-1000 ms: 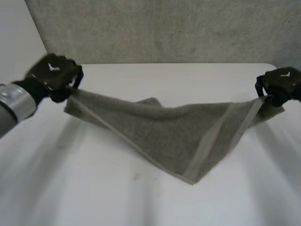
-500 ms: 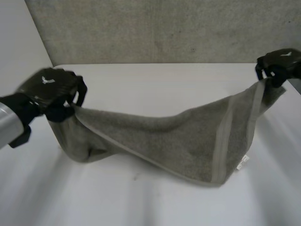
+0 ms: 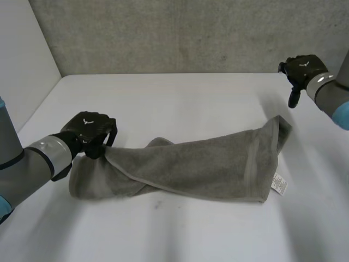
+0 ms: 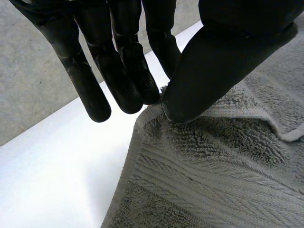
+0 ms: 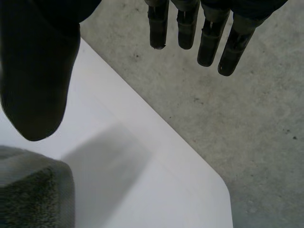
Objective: Fold the towel.
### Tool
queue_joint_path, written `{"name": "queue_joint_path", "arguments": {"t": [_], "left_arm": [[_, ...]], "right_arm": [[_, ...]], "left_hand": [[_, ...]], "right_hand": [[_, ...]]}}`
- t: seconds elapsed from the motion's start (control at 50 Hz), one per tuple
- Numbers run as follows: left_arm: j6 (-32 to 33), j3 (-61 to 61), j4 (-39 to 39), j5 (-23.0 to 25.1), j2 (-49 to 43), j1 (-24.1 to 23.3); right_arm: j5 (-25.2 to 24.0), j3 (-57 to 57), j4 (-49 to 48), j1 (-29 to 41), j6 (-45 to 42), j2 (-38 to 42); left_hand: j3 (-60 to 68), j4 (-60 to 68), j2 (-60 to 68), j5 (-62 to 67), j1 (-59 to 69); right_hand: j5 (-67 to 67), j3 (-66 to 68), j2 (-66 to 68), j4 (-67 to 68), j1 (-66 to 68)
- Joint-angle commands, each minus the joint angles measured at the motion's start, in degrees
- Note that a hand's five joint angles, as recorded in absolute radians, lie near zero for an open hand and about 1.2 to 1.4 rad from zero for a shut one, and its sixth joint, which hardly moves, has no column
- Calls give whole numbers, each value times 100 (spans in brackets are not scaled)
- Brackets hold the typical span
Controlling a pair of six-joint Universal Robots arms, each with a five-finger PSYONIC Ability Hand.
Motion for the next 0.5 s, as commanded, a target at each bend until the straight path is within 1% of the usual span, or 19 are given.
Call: {"name": "queue_joint_path", "arguments": {"t": [0.02,0.04,0.08,0.1,0.14,0.16,0.2,0.22,0.28,0.3,0.32,0.34,0.38,0.4,0.44,0.46,0.5], "left_arm": [[0,12,33,-16,55,5],[0,12,33,-16,55,5],[0,12,86,-16,55,5],[0,12,86,-16,55,5],[0,3,121,-24,55,5],[0,3,121,-24,55,5],[0,3,139,-33,38,14],[0,3,139,-33,38,14],[0,3,139,-33,46,22],[0,3,139,-33,46,22],[0,-14,139,-33,55,31],[0,-14,139,-33,55,31],[0,-41,139,-33,82,40],[0,-41,139,-33,82,40],[0,-67,139,-24,108,49],[0,-67,139,-24,108,49],[0,-102,130,-33,117,40]], "right_arm": [[-769,2154,170,-11,5,-1628],[-772,2160,169,-11,5,-1632],[-1218,3410,-84,-2,-4,-2305],[-1220,3417,-85,-2,-4,-2309],[-1413,4633,-505,33,13,-2930],[-1414,4639,-507,33,13,-2933],[-1414,5697,-988,111,31,-3449],[-1414,5702,-991,112,31,-3451],[-1361,7069,-1744,217,136,-3890],[-1361,7073,-1747,217,136,-3891],[-1352,7439,-1947,226,223,-3986],[-1352,7442,-1949,226,224,-3987],[-1370,8072,-2246,331,417,-4153],[-1370,8075,-2248,332,418,-4154],[-1361,8600,-2527,446,523,-4286],[-1361,8602,-2529,446,523,-4286],[-1352,9031,-2870,490,532,-4312]], "left_hand": [[1036,1029,1029,1142,1245],[1036,1029,1029,1142,1245],[1036,1029,1029,1142,1245],[1036,1029,1029,1142,1245],[1036,1029,1029,1142,1245],[1036,1029,1029,1142,1245],[1036,1029,1029,1142,1245],[1036,1029,1029,1142,1245],[1036,1029,1029,1142,1245],[1036,1029,1029,1142,1245],[1036,1029,1029,1142,1245],[1036,1029,1029,1142,1245],[1036,1029,1029,1142,1245],[1036,1029,1029,1142,1245],[1036,1029,1029,1142,1245],[1036,1029,1029,1142,1245],[1036,1029,1029,1142,1245]], "right_hand": [[-356,-386,-428,-480,-366],[-356,-386,-428,-480,-366],[-356,-386,-428,-480,-366],[-356,-386,-428,-480,-366],[-356,-386,-428,-480,-366],[-356,-386,-428,-480,-366],[-356,-386,-428,-480,-366],[-356,-386,-428,-480,-366],[-356,-386,-428,-480,-366],[-356,-386,-428,-480,-366],[-356,-386,-428,-480,-366],[-356,-386,-428,-480,-366],[-356,-386,-428,-480,-366],[-356,-386,-428,-480,-366],[-351,-381,-423,-475,-361],[-347,-378,-420,-471,-357],[38,8,-34,-85,29]]}}
